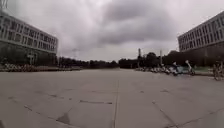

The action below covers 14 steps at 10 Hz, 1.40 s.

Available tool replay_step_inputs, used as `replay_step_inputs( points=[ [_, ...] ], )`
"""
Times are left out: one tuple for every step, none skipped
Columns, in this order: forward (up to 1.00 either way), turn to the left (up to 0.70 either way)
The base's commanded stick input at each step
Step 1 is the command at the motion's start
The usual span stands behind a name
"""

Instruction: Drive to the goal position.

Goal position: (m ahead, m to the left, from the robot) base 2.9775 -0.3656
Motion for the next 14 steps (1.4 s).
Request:
replay_step_inputs(
  points=[
    [0.50,0.00],
    [0.50,0.00],
    [0.50,0.00],
    [0.50,0.00],
    [0.50,0.00],
    [0.50,0.00],
    [0.50,0.00],
    [0.50,0.00],
    [0.50,0.00],
    [0.50,0.00],
    [0.50,0.00],
    [0.50,0.00],
    [0.50,0.00],
    [0.50,0.00]
  ],
)
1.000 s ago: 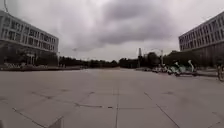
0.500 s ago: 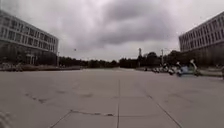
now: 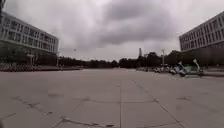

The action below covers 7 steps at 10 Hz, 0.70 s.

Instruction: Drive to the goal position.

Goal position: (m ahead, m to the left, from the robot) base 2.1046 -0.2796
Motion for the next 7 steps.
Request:
replay_step_inputs(
  points=[
    [0.50,0.00],
    [0.50,0.00],
    [0.50,0.00],
    [0.50,0.00],
    [0.50,0.00],
    [0.50,0.00],
    [0.50,0.00]
  ],
)
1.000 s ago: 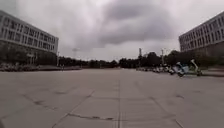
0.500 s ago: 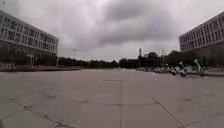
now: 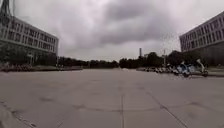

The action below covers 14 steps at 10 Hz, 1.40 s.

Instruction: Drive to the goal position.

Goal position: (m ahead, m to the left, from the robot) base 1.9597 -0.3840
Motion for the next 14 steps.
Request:
replay_step_inputs(
  points=[
    [0.50,0.00],
    [0.50,0.00],
    [0.50,0.00],
    [0.50,0.00],
    [0.50,0.00],
    [0.50,0.00],
    [0.50,0.00],
    [0.50,0.00],
    [0.50,0.00],
    [0.50,0.00],
    [0.50,0.00],
    [0.50,0.00],
    [0.50,0.00],
    [0.50,0.00]
  ],
)
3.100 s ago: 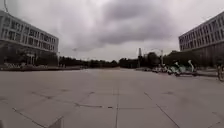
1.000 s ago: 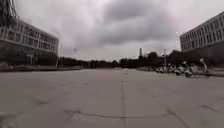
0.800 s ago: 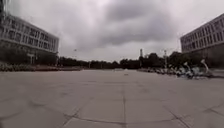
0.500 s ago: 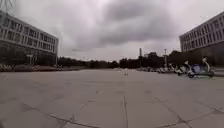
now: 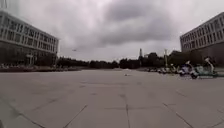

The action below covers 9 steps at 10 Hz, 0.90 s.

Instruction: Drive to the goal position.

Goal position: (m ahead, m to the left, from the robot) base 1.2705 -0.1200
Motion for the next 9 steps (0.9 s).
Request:
replay_step_inputs(
  points=[
    [0.50,0.00],
    [0.50,0.00],
    [0.50,0.00],
    [0.50,0.00],
    [0.50,0.00],
    [0.50,0.00],
    [0.50,0.00],
    [0.50,0.00],
    [0.50,0.00]
  ],
)
